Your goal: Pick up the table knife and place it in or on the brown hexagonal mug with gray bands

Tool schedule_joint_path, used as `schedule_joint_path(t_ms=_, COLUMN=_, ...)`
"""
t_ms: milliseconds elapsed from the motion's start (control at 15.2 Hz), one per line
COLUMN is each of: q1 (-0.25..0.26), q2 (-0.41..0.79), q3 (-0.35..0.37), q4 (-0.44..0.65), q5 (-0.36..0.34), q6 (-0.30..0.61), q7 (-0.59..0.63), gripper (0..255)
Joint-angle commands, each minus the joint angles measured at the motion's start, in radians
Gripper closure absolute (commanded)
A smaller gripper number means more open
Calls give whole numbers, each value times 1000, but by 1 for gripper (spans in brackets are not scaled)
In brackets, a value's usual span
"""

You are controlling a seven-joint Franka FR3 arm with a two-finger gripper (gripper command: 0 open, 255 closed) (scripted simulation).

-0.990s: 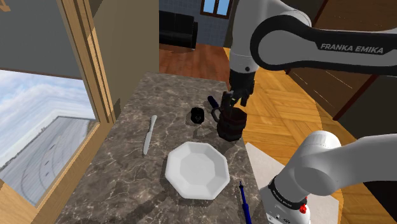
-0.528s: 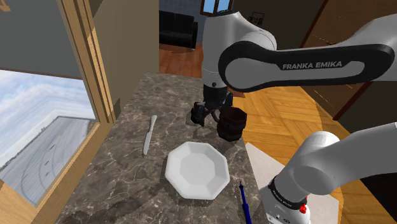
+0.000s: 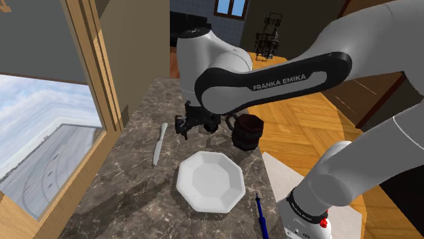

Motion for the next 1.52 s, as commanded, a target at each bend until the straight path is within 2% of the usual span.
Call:
schedule_joint_path(t_ms=0, q1=-22, q2=99, q3=44, q4=61, q5=-58, q6=31, q7=120, gripper=0)
schedule_joint_path(t_ms=198, q1=-35, q2=243, q3=84, q4=155, q5=-167, q6=52, q7=291, gripper=0)
schedule_joint_path(t_ms=330, q1=-26, q2=342, q3=92, q4=227, q5=-246, q6=51, q7=402, gripper=0)
schedule_joint_path(t_ms=726, q1=68, q2=620, q3=39, q4=482, q5=-448, q6=1, q7=671, gripper=0)
schedule_joint_path(t_ms=792, q1=84, q2=651, q3=27, q4=517, q5=-466, q6=-8, q7=695, gripper=0)
schedule_joint_path(t_ms=1254, q1=80, q2=684, q3=7, q4=469, q5=-497, q6=67, q7=715, gripper=0)
schedule_joint_path(t_ms=1452, q1=79, q2=687, q3=6, q4=465, q5=-500, q6=73, q7=717, gripper=0)
